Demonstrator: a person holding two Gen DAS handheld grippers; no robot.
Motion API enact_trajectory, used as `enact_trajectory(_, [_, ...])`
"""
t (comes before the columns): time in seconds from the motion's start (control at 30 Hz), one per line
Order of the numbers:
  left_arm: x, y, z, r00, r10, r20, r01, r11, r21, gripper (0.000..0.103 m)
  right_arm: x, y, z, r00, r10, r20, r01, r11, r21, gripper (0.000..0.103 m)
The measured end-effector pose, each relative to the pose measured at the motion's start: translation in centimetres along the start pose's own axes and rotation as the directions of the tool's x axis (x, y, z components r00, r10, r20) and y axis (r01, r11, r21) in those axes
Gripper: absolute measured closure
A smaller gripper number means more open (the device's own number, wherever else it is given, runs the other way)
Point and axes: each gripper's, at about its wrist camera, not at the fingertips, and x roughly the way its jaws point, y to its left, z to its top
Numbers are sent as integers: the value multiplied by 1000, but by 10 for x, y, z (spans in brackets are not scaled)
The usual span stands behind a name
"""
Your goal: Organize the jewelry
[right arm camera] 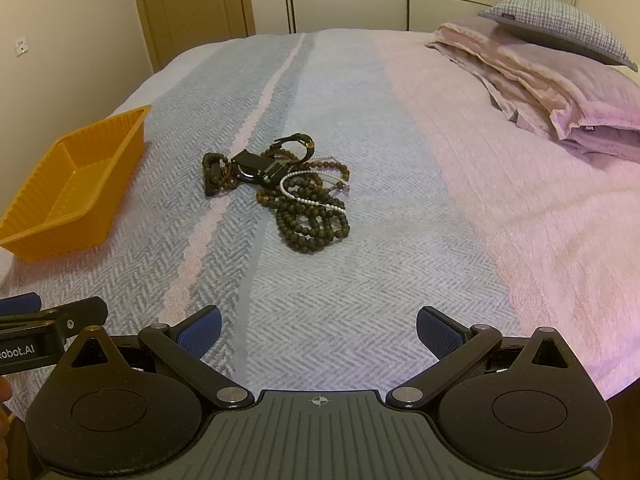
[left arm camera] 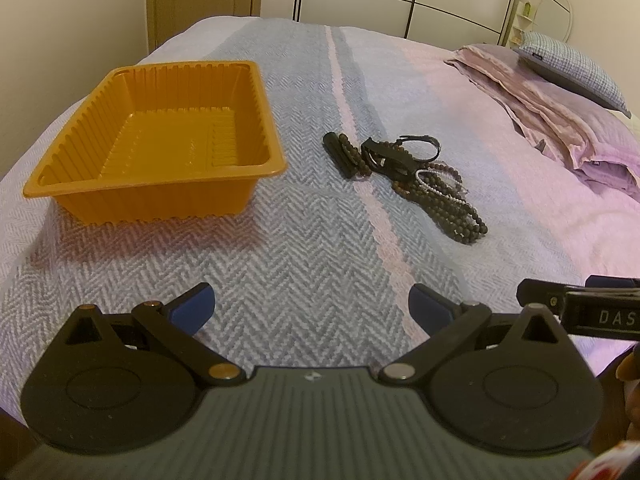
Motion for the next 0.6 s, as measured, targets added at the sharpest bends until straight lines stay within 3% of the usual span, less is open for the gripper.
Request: enact_trajectory(0.6, [1, 3, -3, 1000, -6, -5, 6, 1000, -11, 1, 1, 1, -2, 1000, 1, -3, -1, 1000, 0, 0])
